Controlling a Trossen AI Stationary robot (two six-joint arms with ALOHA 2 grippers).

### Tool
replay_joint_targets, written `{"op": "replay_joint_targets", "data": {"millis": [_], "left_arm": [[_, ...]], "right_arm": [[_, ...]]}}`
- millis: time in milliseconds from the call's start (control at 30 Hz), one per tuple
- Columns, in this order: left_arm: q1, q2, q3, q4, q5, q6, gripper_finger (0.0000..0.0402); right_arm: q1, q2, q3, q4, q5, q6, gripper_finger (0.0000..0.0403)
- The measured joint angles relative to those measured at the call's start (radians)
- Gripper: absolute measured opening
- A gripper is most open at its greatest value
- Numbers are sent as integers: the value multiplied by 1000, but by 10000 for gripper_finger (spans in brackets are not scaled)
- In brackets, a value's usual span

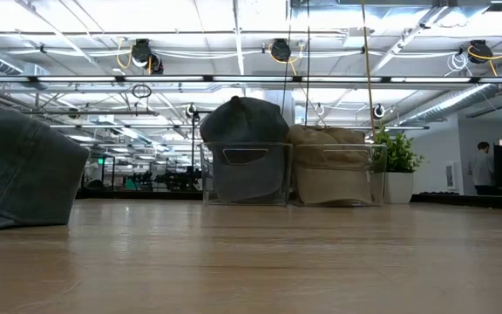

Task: Pick & Place hat
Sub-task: Put the blue cap into the left transparent bin

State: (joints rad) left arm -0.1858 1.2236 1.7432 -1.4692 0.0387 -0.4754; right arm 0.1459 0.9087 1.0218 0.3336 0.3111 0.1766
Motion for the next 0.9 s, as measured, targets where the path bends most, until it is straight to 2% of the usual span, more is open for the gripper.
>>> {"op": "replay_joint_targets", "data": {"millis": [300,400,567,767,900], "left_arm": [[-143,10,0,-53,21,-89,312],[-191,33,-1,-108,20,-107,307],[-254,70,-21,-99,-10,-99,294],[-296,92,-154,-94,-5,-76,285],[-298,92,-283,-41,27,-76,295]], "right_arm": [[2,34,0,1,-15,47,249],[10,35,0,0,-28,47,249],[32,36,0,-2,-28,38,249],[49,36,0,-2,-29,15,249],[49,36,0,-2,-28,14,249]]}}
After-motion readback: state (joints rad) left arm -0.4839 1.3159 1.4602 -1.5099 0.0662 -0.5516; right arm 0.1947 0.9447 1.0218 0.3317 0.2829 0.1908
